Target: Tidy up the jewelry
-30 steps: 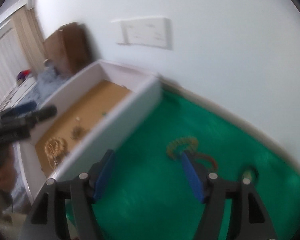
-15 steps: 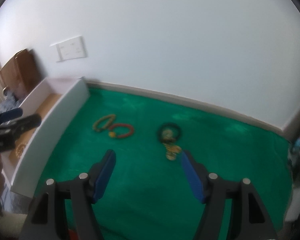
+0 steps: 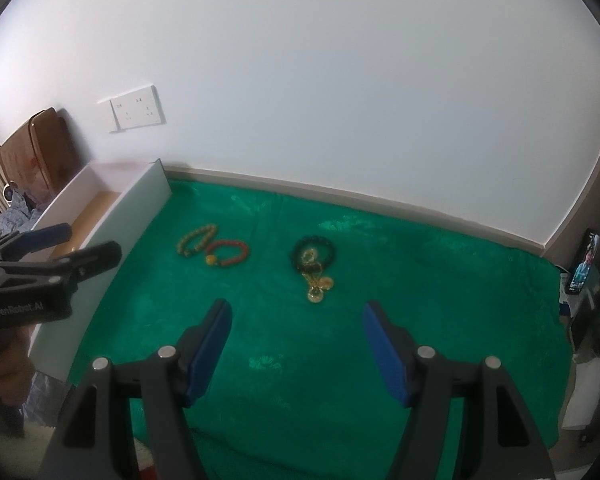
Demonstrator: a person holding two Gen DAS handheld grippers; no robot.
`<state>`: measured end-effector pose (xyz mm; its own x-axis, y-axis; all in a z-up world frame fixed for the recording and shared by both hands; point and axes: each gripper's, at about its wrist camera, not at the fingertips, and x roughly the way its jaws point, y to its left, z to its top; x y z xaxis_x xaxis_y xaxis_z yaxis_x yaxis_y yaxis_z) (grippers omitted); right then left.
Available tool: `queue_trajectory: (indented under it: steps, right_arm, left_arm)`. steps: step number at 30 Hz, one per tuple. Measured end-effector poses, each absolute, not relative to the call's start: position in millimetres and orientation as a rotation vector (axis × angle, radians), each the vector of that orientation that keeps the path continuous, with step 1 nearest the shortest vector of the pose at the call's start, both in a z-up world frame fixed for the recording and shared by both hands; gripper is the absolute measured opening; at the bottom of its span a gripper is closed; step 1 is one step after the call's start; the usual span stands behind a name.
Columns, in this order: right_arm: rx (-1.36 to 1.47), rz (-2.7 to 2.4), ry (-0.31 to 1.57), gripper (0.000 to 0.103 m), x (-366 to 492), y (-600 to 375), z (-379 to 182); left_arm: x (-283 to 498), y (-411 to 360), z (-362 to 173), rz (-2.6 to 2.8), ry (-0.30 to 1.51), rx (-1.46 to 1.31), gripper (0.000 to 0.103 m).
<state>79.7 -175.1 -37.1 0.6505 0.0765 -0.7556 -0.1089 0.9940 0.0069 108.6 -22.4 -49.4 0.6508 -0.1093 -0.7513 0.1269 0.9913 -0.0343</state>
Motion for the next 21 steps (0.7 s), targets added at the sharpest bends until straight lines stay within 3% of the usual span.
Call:
queue_trajectory:
  steps: [21]
  right_arm:
    - [-0.057,0.121,0.825,0.069,94,-162,-32]
  left_arm:
    - [118,-15,-49,-0.073,0.833,0.090,0.101]
